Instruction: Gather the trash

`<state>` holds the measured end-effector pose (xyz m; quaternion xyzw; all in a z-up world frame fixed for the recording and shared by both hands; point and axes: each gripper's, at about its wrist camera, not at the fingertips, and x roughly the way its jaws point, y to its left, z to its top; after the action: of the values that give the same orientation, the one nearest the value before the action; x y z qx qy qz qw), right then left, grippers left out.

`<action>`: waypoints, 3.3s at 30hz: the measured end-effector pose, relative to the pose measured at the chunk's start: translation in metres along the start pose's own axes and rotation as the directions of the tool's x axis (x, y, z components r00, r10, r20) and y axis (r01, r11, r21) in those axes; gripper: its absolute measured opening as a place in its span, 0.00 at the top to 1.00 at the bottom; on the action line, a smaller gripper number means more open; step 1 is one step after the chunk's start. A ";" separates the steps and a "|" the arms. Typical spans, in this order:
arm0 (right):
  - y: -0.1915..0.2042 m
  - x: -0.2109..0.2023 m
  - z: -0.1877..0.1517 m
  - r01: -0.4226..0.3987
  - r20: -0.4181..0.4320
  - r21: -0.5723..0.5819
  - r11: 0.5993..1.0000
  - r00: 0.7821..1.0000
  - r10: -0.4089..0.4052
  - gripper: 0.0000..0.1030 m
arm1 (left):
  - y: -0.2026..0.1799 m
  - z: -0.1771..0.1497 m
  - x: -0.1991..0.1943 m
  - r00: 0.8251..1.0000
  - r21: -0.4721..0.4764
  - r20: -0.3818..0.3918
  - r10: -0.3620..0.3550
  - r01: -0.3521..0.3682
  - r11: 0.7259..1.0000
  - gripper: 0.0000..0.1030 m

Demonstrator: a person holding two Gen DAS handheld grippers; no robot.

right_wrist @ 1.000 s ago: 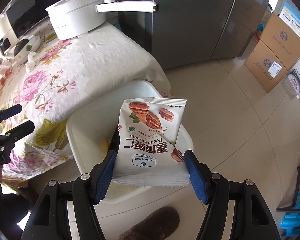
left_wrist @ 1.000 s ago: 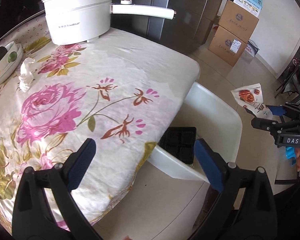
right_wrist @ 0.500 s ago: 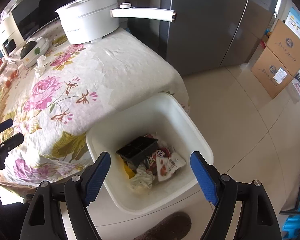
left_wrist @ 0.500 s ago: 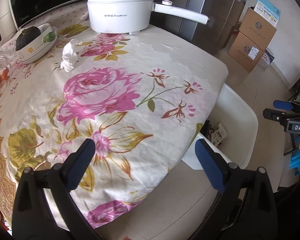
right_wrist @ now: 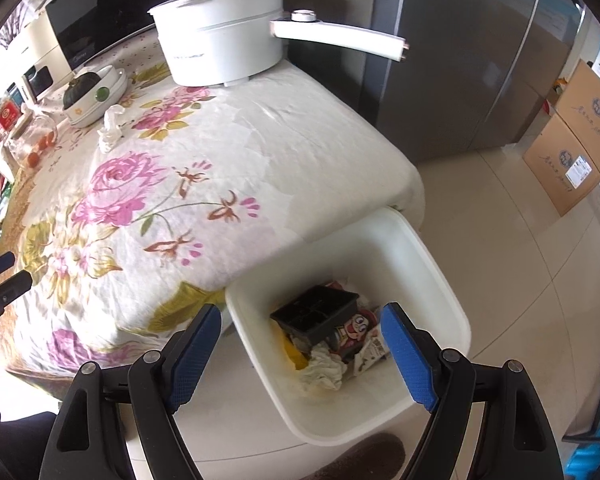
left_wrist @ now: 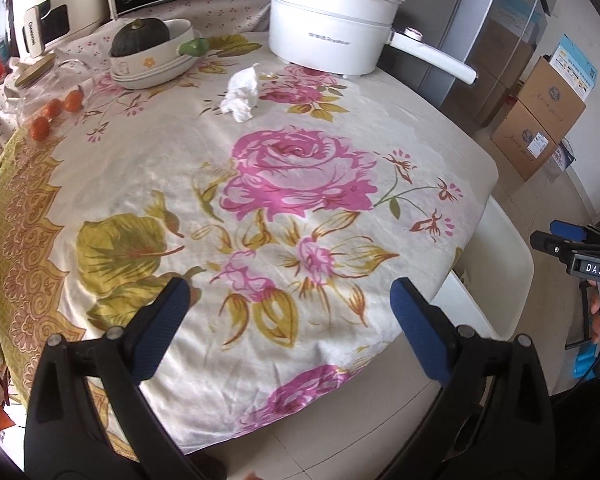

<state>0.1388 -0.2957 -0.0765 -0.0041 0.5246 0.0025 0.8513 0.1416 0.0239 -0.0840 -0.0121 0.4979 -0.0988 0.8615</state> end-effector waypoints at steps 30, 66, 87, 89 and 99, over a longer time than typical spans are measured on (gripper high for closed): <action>0.266 0.159 0.187 -0.240 0.072 -0.111 0.964 0.966 0.249 0.20 | 0.139 0.005 -0.042 0.994 -0.294 0.016 0.106 -0.097 0.951 0.01; 0.012 0.024 0.009 -0.115 0.021 -0.003 0.993 0.993 0.115 0.80 | 0.016 -0.010 -0.031 0.999 -0.078 -0.007 -0.050 0.049 0.996 0.01; -0.039 -0.042 -0.066 -0.019 0.069 0.168 0.986 0.998 0.008 0.23 | -0.067 -0.053 -0.057 0.993 0.044 0.074 0.090 -0.093 0.995 0.01; -0.030 -0.055 -0.077 -0.025 0.108 0.143 0.989 0.994 0.009 0.20 | -0.069 -0.062 -0.066 0.987 0.037 0.094 0.127 -0.131 0.991 0.01; 0.017 -0.125 -0.118 -0.003 0.320 0.049 0.999 0.947 -0.013 0.13 | -0.091 -0.091 -0.121 0.960 0.079 0.259 0.106 -0.131 0.988 0.01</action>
<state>-0.0228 -0.2797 -0.0178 0.0159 0.3794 -0.0121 0.9250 -0.0095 -0.0364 -0.0154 0.0465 0.3780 -0.0683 0.9221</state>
